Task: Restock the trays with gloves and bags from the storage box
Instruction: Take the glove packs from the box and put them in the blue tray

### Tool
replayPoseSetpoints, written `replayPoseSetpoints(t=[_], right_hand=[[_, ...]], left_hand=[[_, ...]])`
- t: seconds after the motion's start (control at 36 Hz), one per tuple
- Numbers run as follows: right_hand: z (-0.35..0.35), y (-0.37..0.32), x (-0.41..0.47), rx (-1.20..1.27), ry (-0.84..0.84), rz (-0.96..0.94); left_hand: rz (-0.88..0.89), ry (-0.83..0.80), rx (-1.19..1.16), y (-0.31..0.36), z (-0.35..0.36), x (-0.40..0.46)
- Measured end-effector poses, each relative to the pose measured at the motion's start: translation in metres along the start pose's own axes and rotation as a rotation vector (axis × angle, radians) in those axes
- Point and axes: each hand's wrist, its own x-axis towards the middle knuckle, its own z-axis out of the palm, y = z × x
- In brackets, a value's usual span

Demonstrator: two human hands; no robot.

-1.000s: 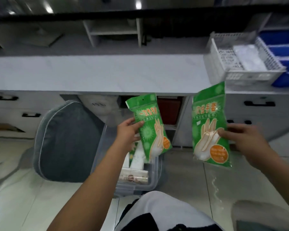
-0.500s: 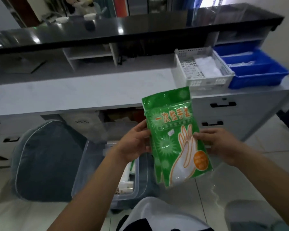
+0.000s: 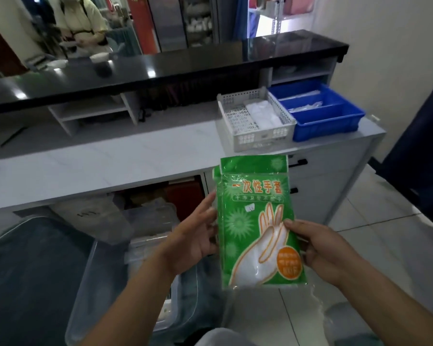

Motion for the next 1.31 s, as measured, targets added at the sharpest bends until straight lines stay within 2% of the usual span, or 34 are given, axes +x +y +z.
replayPoseSetpoints(t=[0.19,0.36,0.53,0.81,1.08,1.31], right_hand=[[-0.011,-0.009,-0.005,-0.024,0.098,-0.113],[-0.023,-0.049,-0.005,-0.093,-0.033,-0.357],[-0.027,-0.084,0.030,-0.136,-0.182,-0.172],[-0.012,-0.157,0.126,-0.200,-0.214,-0.139],[0.014,-0.302,0.233,-0.411,-0.005,-0.335],[-0.022,-0.403,0.291,-0.556,0.150,-0.632]], left_hand=[[-0.054,0.049,0.145,-0.011,0.015,0.016],[0.078,-0.003,0.129,0.014,0.021,0.034],[0.081,-0.028,0.152,0.024,0.004,0.063],[0.090,-0.013,0.108,0.063,-0.046,0.164],[0.169,0.069,0.203,0.146,-0.076,0.328],[0.176,0.031,0.294,0.197,-0.051,0.460]])
